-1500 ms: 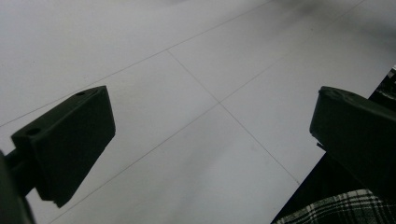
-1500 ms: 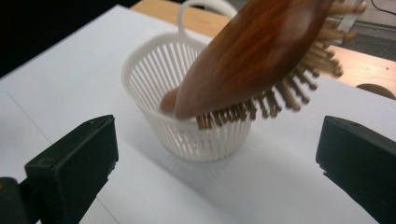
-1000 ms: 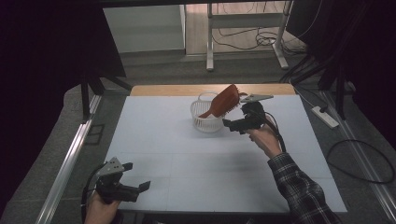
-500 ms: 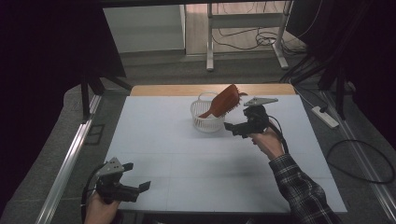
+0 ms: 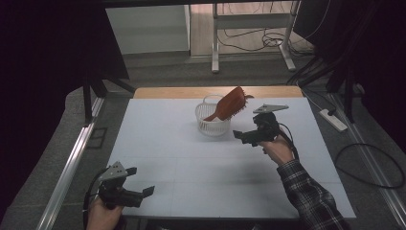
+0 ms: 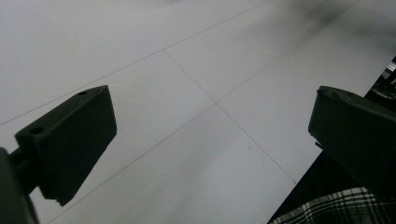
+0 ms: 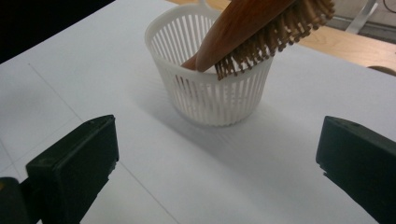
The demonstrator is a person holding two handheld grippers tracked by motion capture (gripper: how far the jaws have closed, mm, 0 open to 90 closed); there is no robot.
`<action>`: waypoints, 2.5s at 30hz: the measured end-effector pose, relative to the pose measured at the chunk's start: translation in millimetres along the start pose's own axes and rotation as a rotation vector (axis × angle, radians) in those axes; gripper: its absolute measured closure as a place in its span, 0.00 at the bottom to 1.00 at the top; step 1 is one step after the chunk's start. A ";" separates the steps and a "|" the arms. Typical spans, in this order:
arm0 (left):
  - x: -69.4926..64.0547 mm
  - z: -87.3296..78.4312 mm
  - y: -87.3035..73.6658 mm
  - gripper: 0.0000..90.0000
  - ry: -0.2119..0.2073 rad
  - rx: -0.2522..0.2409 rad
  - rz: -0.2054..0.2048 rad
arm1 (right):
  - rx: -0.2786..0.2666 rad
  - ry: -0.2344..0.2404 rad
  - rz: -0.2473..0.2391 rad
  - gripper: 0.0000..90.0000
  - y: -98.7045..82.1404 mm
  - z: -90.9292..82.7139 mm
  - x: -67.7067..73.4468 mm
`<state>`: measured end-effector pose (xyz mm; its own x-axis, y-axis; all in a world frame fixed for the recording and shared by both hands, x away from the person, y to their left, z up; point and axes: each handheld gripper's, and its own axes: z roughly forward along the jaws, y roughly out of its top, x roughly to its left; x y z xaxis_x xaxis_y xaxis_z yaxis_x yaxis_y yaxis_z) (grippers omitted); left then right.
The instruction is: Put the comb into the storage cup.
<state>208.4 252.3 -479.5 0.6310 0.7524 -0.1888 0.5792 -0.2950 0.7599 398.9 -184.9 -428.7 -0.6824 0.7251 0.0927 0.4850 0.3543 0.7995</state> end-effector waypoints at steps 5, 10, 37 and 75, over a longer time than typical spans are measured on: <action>0.8 -0.2 -0.2 0.01 -0.004 -0.002 -0.003 | 0.034 -0.009 -0.024 0.00 -2.6 0.6 5.3; 1.1 -0.2 -0.4 0.01 -0.009 -0.004 -0.004 | 0.033 0.008 -0.031 0.00 -3.8 -1.4 11.1; 2.8 -0.4 -0.7 0.01 -0.024 -0.005 -0.013 | 0.040 0.009 -0.030 0.00 -21.7 -31.6 16.7; 3.7 -0.7 -1.0 0.02 -0.028 -0.009 -0.022 | 0.054 -0.029 -0.009 0.00 -58.7 -71.5 11.0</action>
<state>209.7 255.8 -480.5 0.6323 0.7421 -0.2225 0.5886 -0.2734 0.7608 323.8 -239.9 -432.2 -0.6707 0.7386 0.0679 0.5086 0.3914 0.7669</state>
